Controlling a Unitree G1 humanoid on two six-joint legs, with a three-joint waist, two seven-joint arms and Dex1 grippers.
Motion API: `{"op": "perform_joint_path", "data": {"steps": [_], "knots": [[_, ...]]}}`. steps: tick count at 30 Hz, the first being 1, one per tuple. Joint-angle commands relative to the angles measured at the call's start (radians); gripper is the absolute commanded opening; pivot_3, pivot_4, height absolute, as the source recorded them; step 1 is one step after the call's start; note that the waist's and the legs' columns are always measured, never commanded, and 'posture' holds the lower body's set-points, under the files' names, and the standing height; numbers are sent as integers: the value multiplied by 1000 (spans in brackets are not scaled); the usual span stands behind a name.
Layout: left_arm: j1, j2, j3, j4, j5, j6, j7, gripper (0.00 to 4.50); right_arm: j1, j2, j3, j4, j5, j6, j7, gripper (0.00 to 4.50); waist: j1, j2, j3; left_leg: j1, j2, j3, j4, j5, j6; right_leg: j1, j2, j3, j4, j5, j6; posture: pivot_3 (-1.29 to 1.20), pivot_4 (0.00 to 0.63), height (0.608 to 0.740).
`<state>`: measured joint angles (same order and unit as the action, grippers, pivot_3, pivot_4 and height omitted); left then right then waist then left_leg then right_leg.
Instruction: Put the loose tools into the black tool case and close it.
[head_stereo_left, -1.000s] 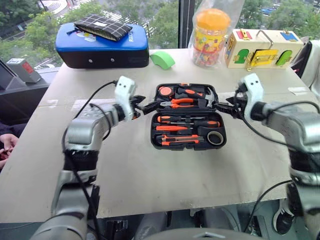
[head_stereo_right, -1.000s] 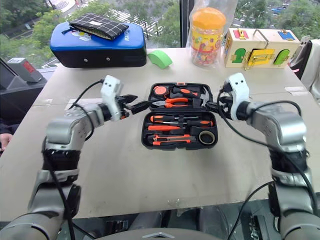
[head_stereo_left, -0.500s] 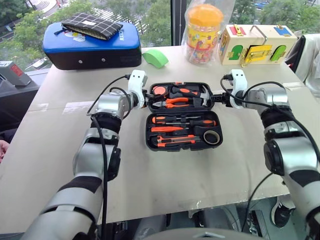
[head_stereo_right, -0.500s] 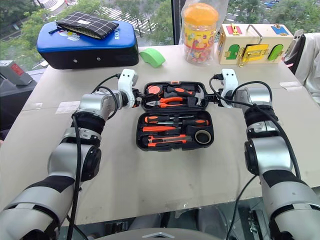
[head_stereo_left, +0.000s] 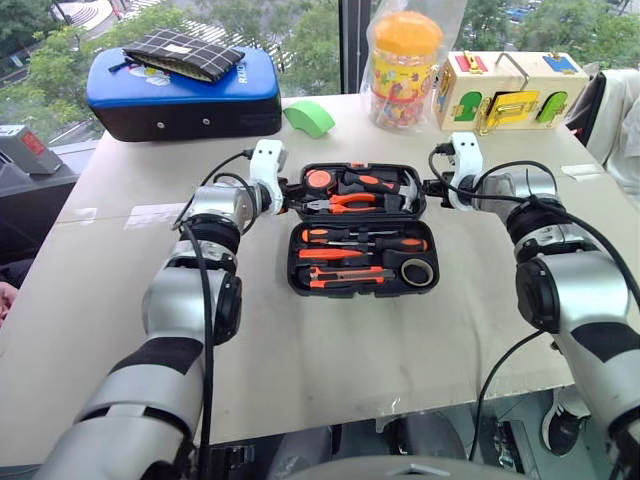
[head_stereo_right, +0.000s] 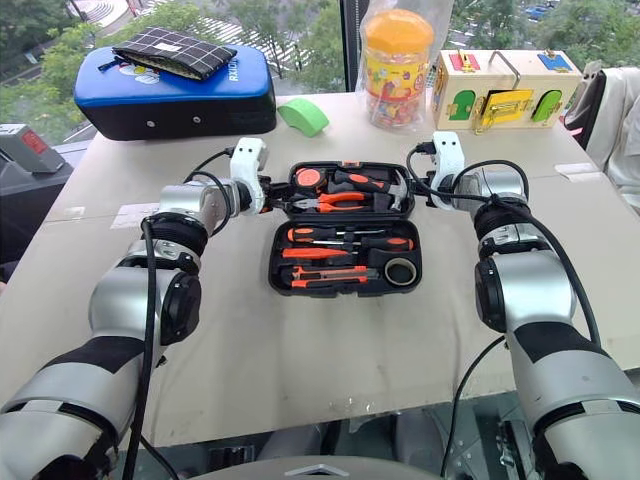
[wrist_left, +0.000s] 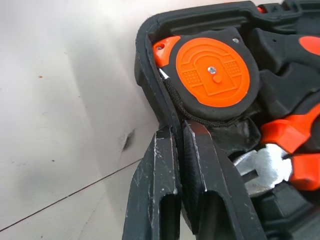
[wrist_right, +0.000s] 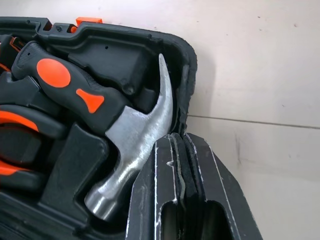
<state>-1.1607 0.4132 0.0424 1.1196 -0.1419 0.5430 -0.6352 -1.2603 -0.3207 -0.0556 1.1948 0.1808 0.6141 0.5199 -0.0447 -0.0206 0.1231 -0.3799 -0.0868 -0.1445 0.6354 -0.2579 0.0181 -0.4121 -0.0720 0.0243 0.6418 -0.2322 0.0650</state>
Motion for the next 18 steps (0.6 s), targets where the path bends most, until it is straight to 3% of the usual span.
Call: {"op": "perform_joint_path", "data": {"steps": [1, 2, 5, 9, 14, 15, 16, 18], "knots": [[31, -2, -22, -73, 2, 22, -110, 51, -4, 4, 5, -56, -7, 48, 67, 0, 0, 0, 0, 0, 0, -1, 0, 0, 0, 0, 0, 0, 0, 0, 0, 0, 150, 740], [46, 1, -26, -92, 3, 32, -122, 51, 14, 3, 24, -79, -19, 53, 94, 0, -2, 0, 0, 0, 0, -1, -1, 0, 0, -1, 0, 0, 0, 0, 0, 0, 150, 740], [96, 5, -44, -163, 9, 49, -146, 0, 50, 1, 22, -95, -34, 68, 73, 808, -3, 0, -3, 0, 0, -1, -1, 0, 0, -1, 0, 0, -1, 0, 0, 0, 150, 740], [127, 3, -53, -225, 9, 63, -156, 0, 48, 8, -36, -73, -18, 70, -12, 2796, -3, 0, -3, 0, -1, -2, -2, 0, 0, -1, -1, 0, -1, 0, 0, 0, 150, 740], [142, 2, -53, -261, 13, 69, -162, 0, 37, 6, -61, -61, -20, 53, -31, 2796, 0, 0, -3, 0, -1, -2, -2, 0, 0, -1, -1, 1, -1, 0, 0, 0, 150, 740], [146, 3, -54, -269, 14, 67, -167, 0, 35, 6, -60, -61, -21, 53, -23, 2206, 1, 0, -3, 0, -1, -2, -1, 0, 0, -1, -1, 1, -1, 0, 0, 0, 150, 740], [150, 5, -55, -278, 13, 66, -172, 0, 35, 7, -56, -61, -22, 55, -10, 1981, 1, 0, -3, 0, -2, -1, -1, 0, 0, -1, -1, 1, -1, 0, 0, 0, 150, 740], [158, 6, -55, -295, 12, 67, -181, 0, 36, 16, -46, -62, -27, 58, 12, 1063, 1, 0, -3, 0, -2, -1, -1, 0, 0, -1, -1, 1, -1, 0, 0, 0, 150, 740]]}}
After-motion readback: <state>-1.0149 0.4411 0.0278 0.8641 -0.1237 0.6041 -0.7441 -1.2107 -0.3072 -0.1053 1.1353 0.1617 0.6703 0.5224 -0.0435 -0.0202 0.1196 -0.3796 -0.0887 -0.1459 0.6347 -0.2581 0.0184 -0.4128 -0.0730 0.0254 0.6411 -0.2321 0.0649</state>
